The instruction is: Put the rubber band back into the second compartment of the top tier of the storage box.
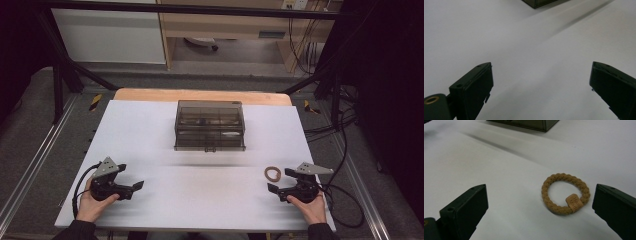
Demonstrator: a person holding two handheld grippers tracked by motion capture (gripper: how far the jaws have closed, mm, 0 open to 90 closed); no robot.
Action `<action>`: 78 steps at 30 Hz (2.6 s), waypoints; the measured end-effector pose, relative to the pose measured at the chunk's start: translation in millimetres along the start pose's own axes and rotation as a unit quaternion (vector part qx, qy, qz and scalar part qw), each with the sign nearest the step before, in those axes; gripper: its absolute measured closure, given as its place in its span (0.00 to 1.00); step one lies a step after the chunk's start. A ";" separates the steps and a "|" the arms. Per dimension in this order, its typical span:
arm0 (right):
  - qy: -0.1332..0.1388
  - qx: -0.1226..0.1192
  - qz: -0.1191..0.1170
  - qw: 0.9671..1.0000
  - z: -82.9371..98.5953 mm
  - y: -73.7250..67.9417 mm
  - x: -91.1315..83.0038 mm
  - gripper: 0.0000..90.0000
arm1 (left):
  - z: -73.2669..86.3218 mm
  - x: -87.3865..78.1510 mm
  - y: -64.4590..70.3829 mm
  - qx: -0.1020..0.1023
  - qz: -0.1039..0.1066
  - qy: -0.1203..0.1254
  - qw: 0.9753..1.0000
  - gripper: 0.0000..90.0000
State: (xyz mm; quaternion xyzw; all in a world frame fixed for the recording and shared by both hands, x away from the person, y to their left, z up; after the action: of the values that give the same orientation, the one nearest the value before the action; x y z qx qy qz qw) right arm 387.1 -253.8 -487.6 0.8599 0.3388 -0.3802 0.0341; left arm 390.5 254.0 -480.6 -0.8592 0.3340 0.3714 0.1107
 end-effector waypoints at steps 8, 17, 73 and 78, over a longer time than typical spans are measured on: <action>-0.004 -0.001 0.004 1.000 0.3 0.7 0.5 0.01 | 0.9 0.0 -0.4 0.001 0.000 -0.002 1.000 0.06; -0.002 0.011 0.013 1.000 -4.7 3.6 -0.9 0.01 | 1.2 0.4 -1.1 -0.001 -0.001 -0.003 1.000 0.06; -0.054 0.028 0.071 0.996 -16.0 41.1 17.5 0.36 | 3.9 0.7 -4.4 -0.010 -0.002 -0.004 1.000 0.06; -0.057 0.025 0.068 0.996 -15.9 40.1 18.1 0.46 | 4.2 0.5 -5.0 -0.011 -0.003 -0.004 1.000 0.06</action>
State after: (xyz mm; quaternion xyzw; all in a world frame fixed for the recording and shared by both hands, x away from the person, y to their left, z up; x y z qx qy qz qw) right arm 430.3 -269.5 -496.6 0.8586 0.2670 -0.4338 0.0574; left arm 391.6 259.4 -484.1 -0.8599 0.3267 0.3784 0.1034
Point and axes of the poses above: each handheld gripper's, and its own axes: x roughly forward along the jaws, z roughly out of its underside, y roughly to its right, the point moved 7 cm from there along x, roughly forward along the jaws, and after that the axes turned 10 degrees about -y, right-handed, at the moved point
